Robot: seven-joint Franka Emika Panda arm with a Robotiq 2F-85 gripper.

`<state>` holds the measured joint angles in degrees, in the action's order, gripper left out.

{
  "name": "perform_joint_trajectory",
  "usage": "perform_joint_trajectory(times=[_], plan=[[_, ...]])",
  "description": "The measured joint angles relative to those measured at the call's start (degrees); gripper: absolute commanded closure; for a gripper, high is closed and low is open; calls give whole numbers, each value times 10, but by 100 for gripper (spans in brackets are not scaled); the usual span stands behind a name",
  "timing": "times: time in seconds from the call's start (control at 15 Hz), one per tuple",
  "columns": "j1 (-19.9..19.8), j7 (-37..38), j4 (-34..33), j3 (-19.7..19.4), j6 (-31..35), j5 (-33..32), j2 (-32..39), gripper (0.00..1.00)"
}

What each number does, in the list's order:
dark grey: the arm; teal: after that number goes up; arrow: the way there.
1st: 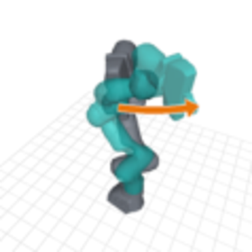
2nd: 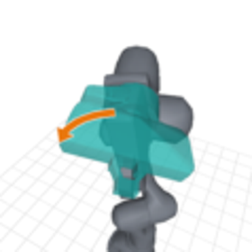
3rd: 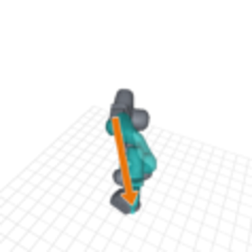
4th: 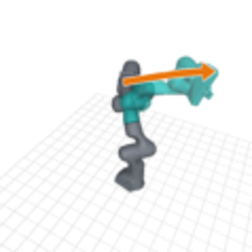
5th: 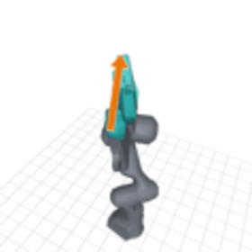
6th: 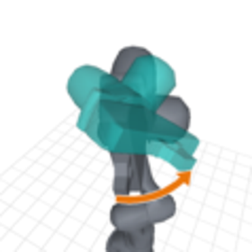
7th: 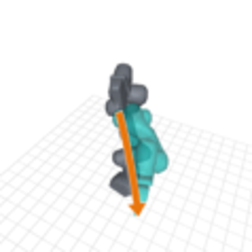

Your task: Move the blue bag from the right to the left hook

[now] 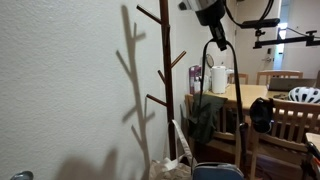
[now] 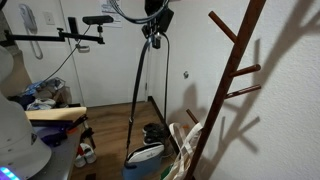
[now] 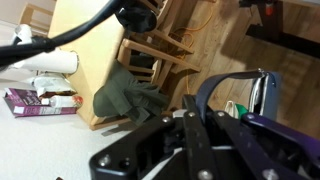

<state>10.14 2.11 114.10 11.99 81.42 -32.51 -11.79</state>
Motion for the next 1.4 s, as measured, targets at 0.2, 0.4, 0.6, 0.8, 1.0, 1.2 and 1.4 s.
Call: perform_joint_trajectory(times=[0.2,0.4,0.6,0.8,1.0,1.2,1.4], plan=[[8,-55,-25,8,-43,-29,-17,96],[9,-58,-25,7,-44,-29,-19,96],[9,-58,-22,7,-44,-29,-11,97],[9,-67,-25,5,-21,-47,-5,97],[9,-132,-44,2,29,-79,8,97],[9,-204,-69,-2,69,-84,22,97],[9,-247,-85,-4,89,-84,32,97]])
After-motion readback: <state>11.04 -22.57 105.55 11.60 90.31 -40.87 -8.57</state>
